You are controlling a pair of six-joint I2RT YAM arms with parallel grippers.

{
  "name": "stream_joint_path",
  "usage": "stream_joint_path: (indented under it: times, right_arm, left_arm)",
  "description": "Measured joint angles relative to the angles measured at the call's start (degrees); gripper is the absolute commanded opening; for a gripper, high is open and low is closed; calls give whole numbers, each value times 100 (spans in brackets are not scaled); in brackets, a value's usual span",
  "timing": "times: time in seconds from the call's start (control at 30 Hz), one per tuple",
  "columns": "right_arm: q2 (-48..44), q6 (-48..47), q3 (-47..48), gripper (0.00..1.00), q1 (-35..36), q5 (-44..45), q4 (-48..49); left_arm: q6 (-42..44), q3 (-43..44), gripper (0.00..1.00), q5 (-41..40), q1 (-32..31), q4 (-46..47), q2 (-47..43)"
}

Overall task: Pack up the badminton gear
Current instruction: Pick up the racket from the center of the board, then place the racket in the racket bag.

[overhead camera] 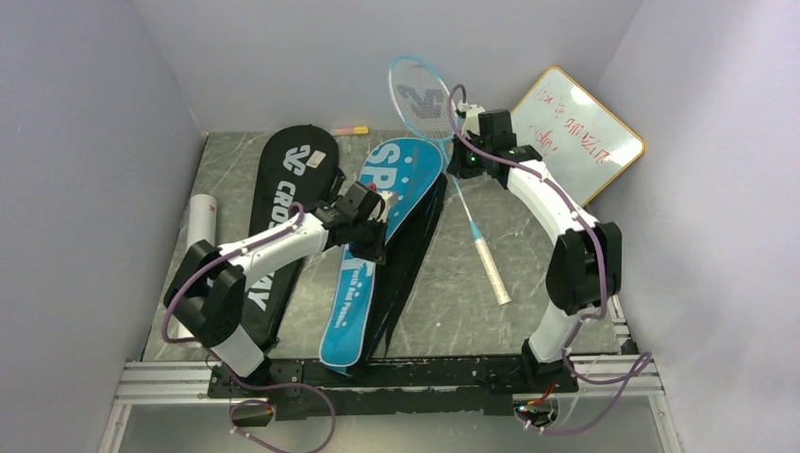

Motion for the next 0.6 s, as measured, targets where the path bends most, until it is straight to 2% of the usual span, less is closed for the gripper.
stream_joint_path:
  times: [0.13,0.23,0.4,0.6]
  right_arm:
    - [-610,717,-264,0,278,584,-7]
    - [-1084,1353,-586,0,575,1410,-153]
    - [-1784,2094,-1292,0,1141,2297,-487]
    - [-2776,2568,-2758,0,1329,2723,-1014]
  left_arm:
    - [-293,92,5,376,125,494,350]
    - [-424,234,5,428,197,710,647]
    - [-474,529,5,205,247,798,765]
    - [-461,702,5,-223,249,876,702]
